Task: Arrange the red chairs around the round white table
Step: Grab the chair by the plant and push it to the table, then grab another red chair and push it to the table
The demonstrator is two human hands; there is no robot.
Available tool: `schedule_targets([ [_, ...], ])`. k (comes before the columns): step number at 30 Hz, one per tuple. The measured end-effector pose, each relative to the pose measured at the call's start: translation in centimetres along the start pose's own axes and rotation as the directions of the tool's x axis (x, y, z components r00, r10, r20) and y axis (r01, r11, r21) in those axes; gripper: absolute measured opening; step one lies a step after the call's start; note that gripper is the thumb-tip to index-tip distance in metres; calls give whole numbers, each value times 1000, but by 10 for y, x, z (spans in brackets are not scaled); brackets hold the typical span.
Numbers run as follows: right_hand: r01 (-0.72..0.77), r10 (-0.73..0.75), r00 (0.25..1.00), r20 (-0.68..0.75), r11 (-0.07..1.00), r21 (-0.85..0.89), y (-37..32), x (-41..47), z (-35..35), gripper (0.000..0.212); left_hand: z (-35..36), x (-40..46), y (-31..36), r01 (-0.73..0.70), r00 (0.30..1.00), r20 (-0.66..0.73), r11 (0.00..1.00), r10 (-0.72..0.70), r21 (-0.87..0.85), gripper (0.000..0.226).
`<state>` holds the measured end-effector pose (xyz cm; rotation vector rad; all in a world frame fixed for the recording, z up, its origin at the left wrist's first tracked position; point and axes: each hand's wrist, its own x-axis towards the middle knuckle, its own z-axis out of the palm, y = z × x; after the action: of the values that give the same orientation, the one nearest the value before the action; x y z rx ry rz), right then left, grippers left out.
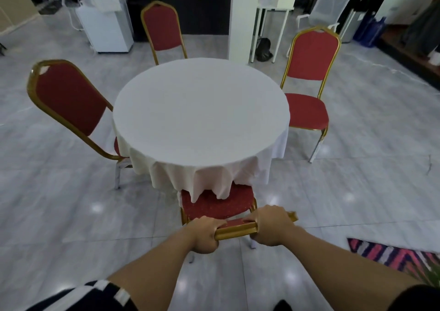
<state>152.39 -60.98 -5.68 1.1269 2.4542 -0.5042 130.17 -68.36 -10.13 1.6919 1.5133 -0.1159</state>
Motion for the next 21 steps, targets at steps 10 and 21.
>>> schedule_targets([
  [10,-49,-66,962,265,913,405,102,-6,-50,97,-91,66,131,345,890,317,939,-328,2,117],
  [21,-317,345,939,-4,866,386,329,-23,-166,104,-192,188,319,203,938,-333,931,-96,303,76],
])
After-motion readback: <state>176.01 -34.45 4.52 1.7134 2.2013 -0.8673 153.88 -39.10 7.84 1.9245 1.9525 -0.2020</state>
